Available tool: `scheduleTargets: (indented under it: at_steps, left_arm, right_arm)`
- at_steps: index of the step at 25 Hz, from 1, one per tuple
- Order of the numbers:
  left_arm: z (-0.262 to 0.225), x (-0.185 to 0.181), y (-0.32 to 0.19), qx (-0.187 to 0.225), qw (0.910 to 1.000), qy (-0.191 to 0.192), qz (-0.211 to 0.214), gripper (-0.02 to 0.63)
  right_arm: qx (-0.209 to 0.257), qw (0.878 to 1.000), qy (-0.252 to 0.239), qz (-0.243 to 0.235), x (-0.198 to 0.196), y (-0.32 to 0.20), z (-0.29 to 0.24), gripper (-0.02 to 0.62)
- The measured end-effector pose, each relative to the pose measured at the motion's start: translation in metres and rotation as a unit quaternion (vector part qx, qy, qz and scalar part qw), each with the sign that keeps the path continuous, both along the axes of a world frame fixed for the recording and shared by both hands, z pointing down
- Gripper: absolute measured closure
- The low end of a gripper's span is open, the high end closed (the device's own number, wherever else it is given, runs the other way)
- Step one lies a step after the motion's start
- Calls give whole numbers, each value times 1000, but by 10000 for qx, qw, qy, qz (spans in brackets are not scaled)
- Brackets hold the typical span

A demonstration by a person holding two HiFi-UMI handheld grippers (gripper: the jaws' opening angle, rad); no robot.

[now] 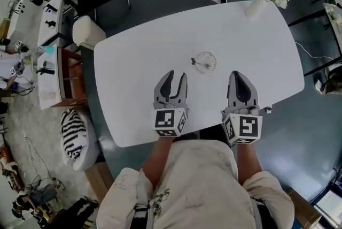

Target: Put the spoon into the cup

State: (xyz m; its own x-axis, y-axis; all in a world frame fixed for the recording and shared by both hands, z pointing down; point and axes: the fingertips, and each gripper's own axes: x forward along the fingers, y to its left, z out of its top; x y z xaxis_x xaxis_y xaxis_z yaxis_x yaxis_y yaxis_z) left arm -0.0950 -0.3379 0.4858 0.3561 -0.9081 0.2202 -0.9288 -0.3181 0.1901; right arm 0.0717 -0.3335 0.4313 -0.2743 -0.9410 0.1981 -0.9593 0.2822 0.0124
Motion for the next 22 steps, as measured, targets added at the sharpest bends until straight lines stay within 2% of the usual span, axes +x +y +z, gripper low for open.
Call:
scheduleTargets:
  at_steps: [7,12,16,22]
  left_arm:
    - [-61,-14,32,691,9963,-500,127,470]
    - [-108,-33,42,1200,9898,-766,-46,471]
    - [-132,-41,50,1462,9858,-808,-190,477]
    - [-144,-48,60,1622,9826,-832,-351,515]
  right_arm:
    - [439,9990,-49,67,-2,25,-37,607]
    - [755,9971,-119,45,-11,35,-60,607]
    - [934,9955,-136,93,-8,41,-71,607]
    - [1146,9931,-152,202,1,49,-85,607]
